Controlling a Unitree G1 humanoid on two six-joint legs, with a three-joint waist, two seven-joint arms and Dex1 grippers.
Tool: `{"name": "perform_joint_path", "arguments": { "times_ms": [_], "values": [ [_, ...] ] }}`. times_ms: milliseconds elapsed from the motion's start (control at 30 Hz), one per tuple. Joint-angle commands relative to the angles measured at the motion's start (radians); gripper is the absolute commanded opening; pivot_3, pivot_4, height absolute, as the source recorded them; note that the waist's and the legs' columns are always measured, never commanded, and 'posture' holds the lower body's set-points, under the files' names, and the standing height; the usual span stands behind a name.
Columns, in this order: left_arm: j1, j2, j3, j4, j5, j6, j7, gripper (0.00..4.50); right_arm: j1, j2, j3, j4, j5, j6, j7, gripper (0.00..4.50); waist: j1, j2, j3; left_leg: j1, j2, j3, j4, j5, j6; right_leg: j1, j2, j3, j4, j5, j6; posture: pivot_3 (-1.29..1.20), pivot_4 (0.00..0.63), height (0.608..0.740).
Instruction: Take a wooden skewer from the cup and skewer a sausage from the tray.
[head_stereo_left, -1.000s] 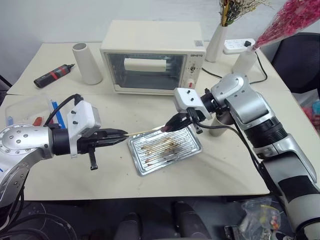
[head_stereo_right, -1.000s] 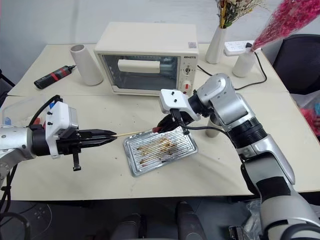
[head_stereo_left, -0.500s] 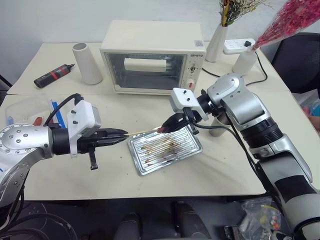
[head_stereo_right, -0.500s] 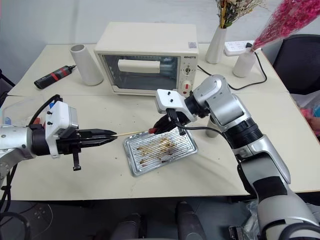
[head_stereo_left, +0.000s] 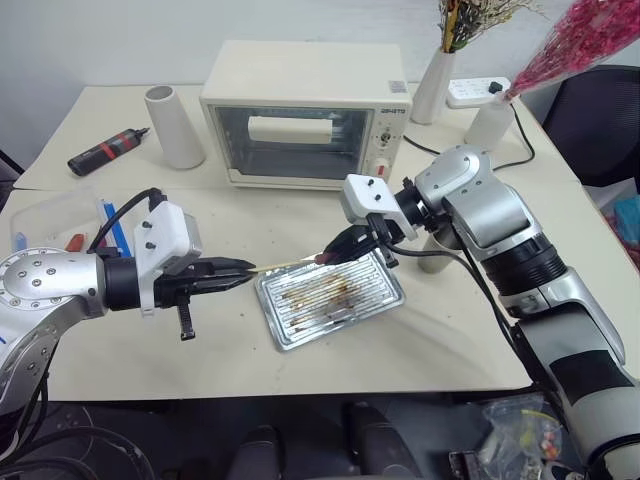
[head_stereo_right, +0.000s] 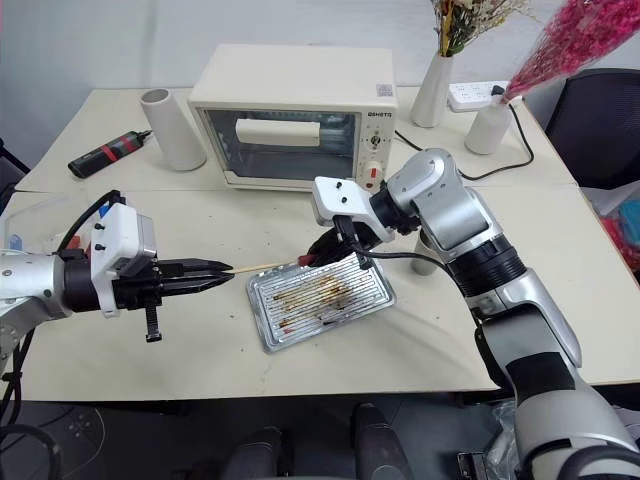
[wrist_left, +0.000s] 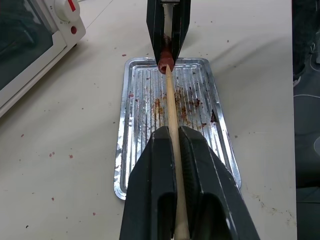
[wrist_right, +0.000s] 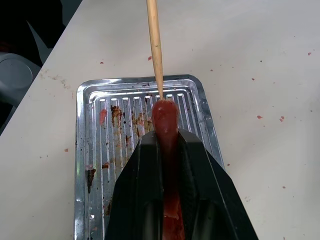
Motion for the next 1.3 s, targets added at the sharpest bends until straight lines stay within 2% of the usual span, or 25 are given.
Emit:
{"name": "perform_joint_path", "arguments": {
  "times_ms": [33, 1300],
  "values": [
    [0.002, 0.012, 0.034, -0.018, 0.006, -0.013, -0.007, 0.00, -0.036, -0.012, -0.043, -0.017, 0.015, -0.006, 0.020, 0.11, 0.000, 0.000, 0.000, 0.000, 0.000, 0.000, 0.000, 0.000, 0.000, 0.000, 0.000, 0.000, 0.000, 0.000, 0.000, 0.00, 0.150, 0.740],
    [-0.030, 0.011, 0.027, 0.010, 0.033, -0.019, -0.031, 0.00, -0.024, -0.014, -0.049, -0.098, 0.057, 0.038, 0.016, 0.11, 0.001, 0.000, 0.000, 0.000, 0.000, 0.000, 0.000, 0.000, 0.000, 0.000, 0.000, 0.000, 0.000, 0.000, 0.000, 0.00, 0.150, 0.740]
  ]
}}
